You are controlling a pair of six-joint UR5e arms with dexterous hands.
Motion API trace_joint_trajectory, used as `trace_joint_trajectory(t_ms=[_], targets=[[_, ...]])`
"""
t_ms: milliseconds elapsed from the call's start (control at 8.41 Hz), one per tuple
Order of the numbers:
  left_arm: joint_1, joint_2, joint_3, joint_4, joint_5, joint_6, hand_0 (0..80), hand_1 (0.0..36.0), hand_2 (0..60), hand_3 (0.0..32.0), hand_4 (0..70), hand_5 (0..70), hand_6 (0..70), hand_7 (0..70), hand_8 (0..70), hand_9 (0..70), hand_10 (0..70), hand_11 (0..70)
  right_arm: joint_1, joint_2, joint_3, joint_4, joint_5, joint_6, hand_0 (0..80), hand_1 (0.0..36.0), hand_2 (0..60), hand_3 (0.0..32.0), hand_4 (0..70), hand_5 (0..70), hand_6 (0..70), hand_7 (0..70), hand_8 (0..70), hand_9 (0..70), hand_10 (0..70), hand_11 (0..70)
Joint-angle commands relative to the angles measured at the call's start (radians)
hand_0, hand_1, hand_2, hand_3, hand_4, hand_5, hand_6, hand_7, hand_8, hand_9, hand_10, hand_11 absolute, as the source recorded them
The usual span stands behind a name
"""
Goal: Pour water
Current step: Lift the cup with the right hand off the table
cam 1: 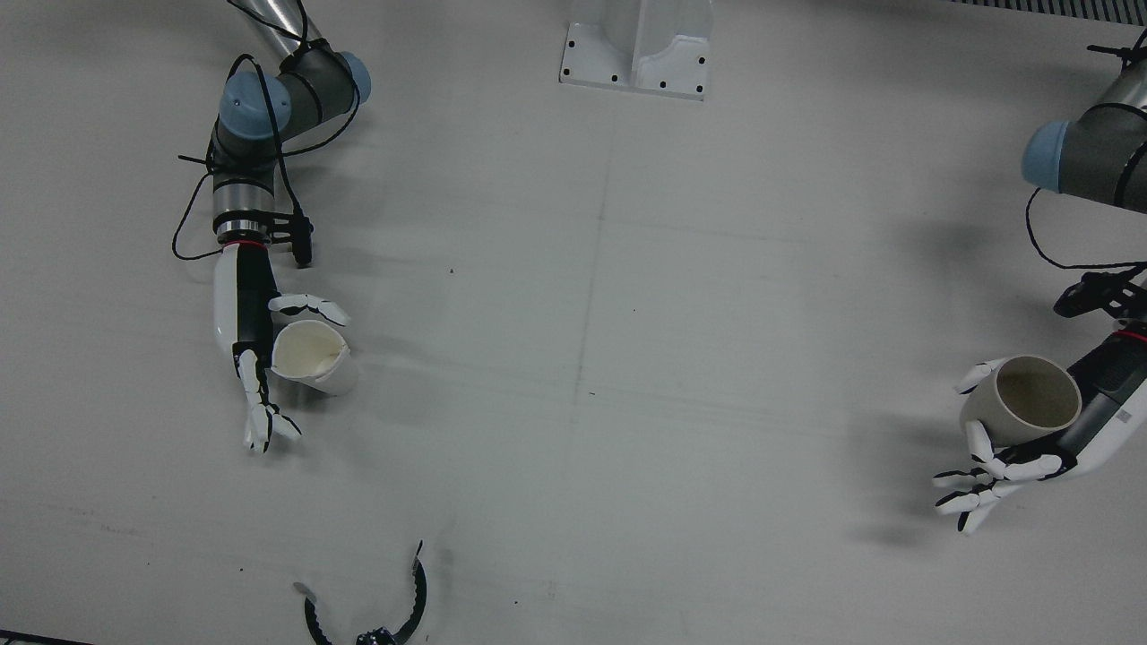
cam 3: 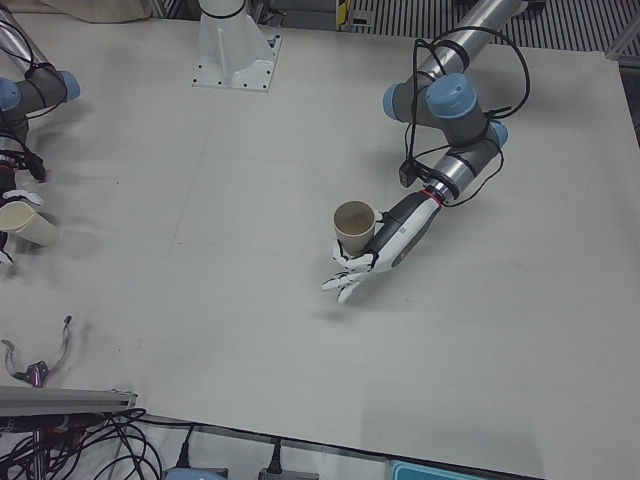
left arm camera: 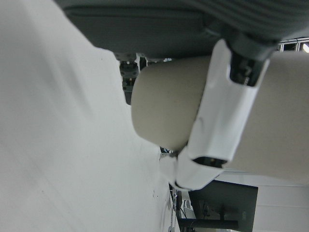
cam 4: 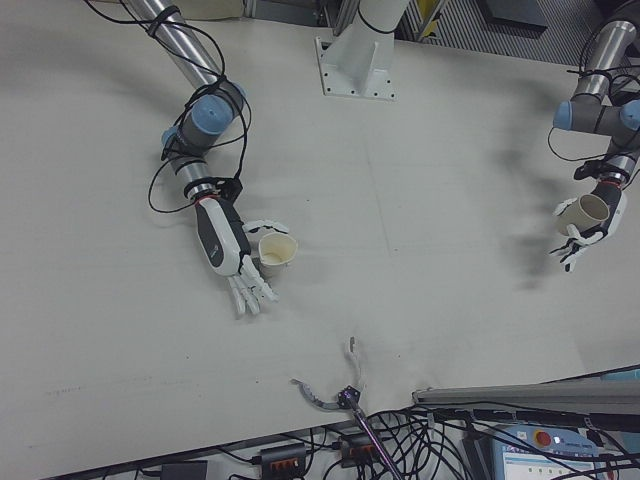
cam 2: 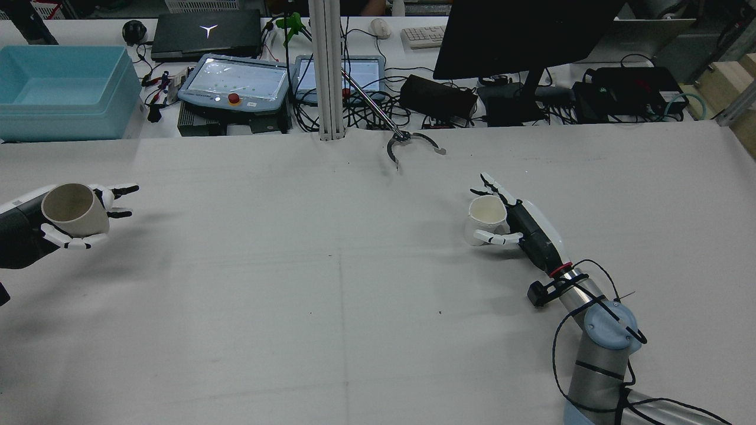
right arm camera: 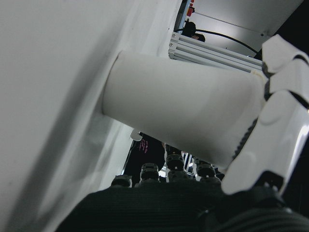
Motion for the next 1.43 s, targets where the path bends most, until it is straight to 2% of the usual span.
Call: trace_joint_trajectory(t_ms=[0, 238, 357, 476, 594, 713, 832, 951, 1070, 1189, 1308], targets=[[0.0, 0.0, -0.002, 0.0, 0.0, -0.003, 80.0, 36.0, 60.0, 0.0, 70.0, 70.0, 17.9, 11.1, 6.8, 1.6, 13.0, 21.8, -0.024, 0.015, 0.0, 0.0, 0.0, 0.0, 45.6, 14.3, 24.4, 3.8, 0.3, 6.6, 19.2, 18.2, 6.5, 5.5, 0.0, 0.0], [-0.002, 0.002, -0.002, 0.0, 0.0, -0.004, 80.0, 36.0, 60.0, 0.0, 70.0, 70.0, 17.9, 11.1, 6.8, 1.5, 12.9, 21.7, -0.024, 0.016, 0.005, 0.0, 0.0, 0.002, 45.6, 14.0, 24.1, 2.4, 1.3, 7.0, 21.2, 20.6, 8.4, 7.9, 0.0, 0.0], [-0.002, 0.002, 0.0, 0.0, 0.0, -0.004, 80.0, 36.0, 60.0, 0.0, 70.0, 70.0, 17.8, 11.0, 6.8, 1.6, 12.9, 21.7, -0.024, 0.015, 0.008, 0.0, 0.0, 0.003, 45.9, 14.2, 25.0, 4.0, 1.0, 7.8, 25.8, 27.7, 11.5, 12.1, 0.0, 0.0], [-0.002, 0.002, 0.0, 0.0, 0.0, -0.004, 80.0, 36.0, 60.0, 0.0, 70.0, 70.0, 17.8, 11.0, 6.7, 1.5, 12.9, 21.8, -0.024, 0.015, 0.009, 0.0, 0.002, 0.003, 45.9, 13.9, 25.8, 5.4, 4.8, 7.9, 31.0, 42.0, 12.4, 14.8, 0.0, 0.0], [0.0, 0.002, 0.0, 0.0, 0.0, -0.004, 80.0, 36.0, 60.0, 0.0, 70.0, 70.0, 17.8, 10.9, 6.7, 1.6, 12.9, 21.8, -0.024, 0.015, 0.012, 0.0, 0.002, 0.003, 46.5, 14.8, 28.4, 5.8, 5.8, 9.6, 42.2, 61.4, 17.2, 22.6, 0.0, 0.0], [-0.002, 0.002, 0.0, 0.0, 0.0, -0.004, 80.0, 36.0, 60.0, 0.0, 70.0, 70.0, 17.8, 11.0, 6.7, 1.6, 12.8, 21.7, -0.022, 0.013, 0.014, 0.0, 0.002, 0.006, 50.0, 20.4, 33.6, 5.8, 3.9, 12.6, 50.1, 67.0, 20.5, 26.1, 0.0, 0.0], [-0.002, 0.002, 0.002, 0.0, 0.0, -0.003, 80.0, 36.0, 60.0, 0.0, 70.0, 70.0, 17.9, 11.3, 6.8, 1.7, 13.0, 21.9, -0.019, 0.011, 0.023, -0.002, 0.002, 0.005, 56.2, 27.5, 40.4, 2.4, 4.8, 15.7, 56.0, 69.2, 24.1, 29.9, 0.0, 0.0], [-0.002, 0.002, 0.0, 0.0, 0.0, -0.004, 80.0, 36.0, 60.0, 0.0, 70.0, 70.0, 17.9, 11.3, 6.8, 1.7, 13.0, 22.0, -0.004, 0.005, 0.057, -0.002, 0.0, 0.003, 62.7, 33.7, 46.2, 0.0, 8.0, 17.3, 55.9, 67.5, 25.3, 31.0, 0.0, 0.0], [0.001, 0.0, -0.011, 0.003, 0.0, -0.006, 80.0, 36.0, 60.0, 0.0, 70.0, 70.0, 17.9, 11.2, 6.9, 1.8, 13.1, 22.0, 0.019, 0.001, 0.109, -0.008, -0.002, -0.002, 65.2, 36.0, 52.1, 0.0, 10.1, 18.0, 56.1, 66.6, 26.3, 31.9, 0.0, 0.0], [0.005, -0.02, -0.018, 0.015, 0.002, -0.004, 80.0, 36.0, 60.0, 0.0, 70.0, 70.0, 17.9, 11.3, 6.9, 1.8, 12.9, 21.8, 0.045, -0.007, 0.152, -0.012, -0.003, -0.003, 64.1, 35.8, 51.1, 0.0, 10.2, 17.9, 56.5, 66.2, 26.4, 32.0, 0.0, 0.0], [0.006, -0.079, -0.015, 0.052, 0.003, 0.003, 80.0, 36.0, 60.0, 0.0, 70.0, 70.0, 18.5, 11.8, 7.1, 1.8, 13.0, 21.8, 0.075, -0.013, 0.188, -0.012, -0.009, -0.02, 65.7, 36.0, 50.5, 0.0, 11.8, 18.0, 56.8, 65.8, 25.8, 31.0, 0.0, 0.0]])
